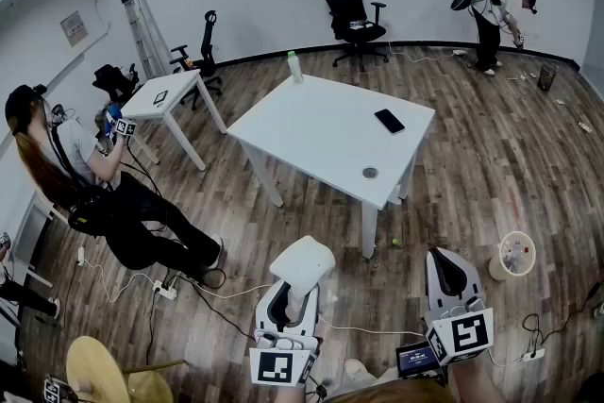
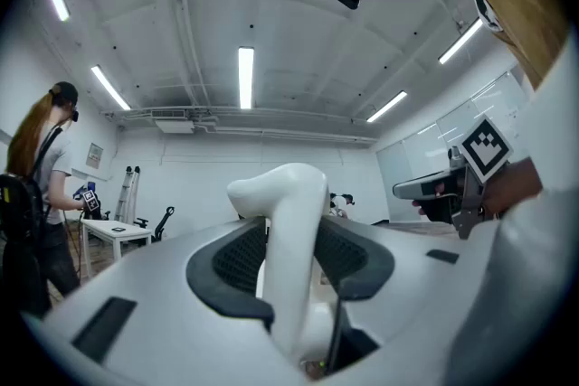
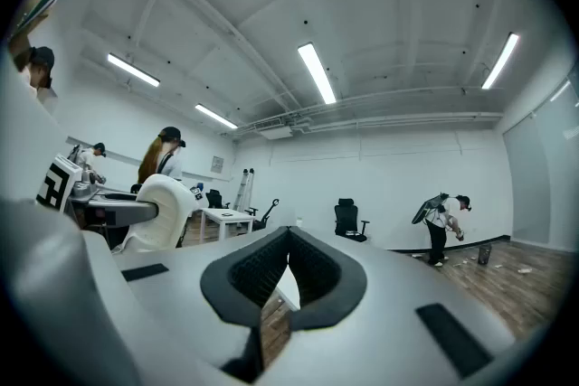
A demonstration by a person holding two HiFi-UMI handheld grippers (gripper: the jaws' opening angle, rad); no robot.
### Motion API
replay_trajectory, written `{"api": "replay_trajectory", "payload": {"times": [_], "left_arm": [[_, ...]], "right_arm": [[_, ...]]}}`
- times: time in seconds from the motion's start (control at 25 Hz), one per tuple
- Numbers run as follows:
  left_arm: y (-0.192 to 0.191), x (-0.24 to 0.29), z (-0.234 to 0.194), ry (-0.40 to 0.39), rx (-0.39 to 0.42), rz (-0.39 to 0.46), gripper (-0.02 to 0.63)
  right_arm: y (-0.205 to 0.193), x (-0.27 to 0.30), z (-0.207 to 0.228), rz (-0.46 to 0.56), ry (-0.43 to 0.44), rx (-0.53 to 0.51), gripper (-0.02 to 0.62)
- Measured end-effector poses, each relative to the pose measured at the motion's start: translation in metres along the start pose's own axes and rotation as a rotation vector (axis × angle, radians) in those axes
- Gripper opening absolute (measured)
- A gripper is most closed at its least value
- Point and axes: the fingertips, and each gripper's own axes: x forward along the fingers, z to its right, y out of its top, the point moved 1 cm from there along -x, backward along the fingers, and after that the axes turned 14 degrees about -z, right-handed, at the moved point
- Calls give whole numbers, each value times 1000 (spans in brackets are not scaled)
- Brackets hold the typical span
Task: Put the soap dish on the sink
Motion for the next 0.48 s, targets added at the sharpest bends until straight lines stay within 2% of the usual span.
{"api": "replay_trajectory", "payload": {"times": [0.24, 0.48], "left_arm": [[-3, -2, -19, -4, 7, -1, 166], [-13, 11, -23, 10, -16, -18, 166]], "right_arm": [[1, 7, -10, -10, -22, 12, 9], [-8, 17, -8, -29, -4, 21, 9]]}}
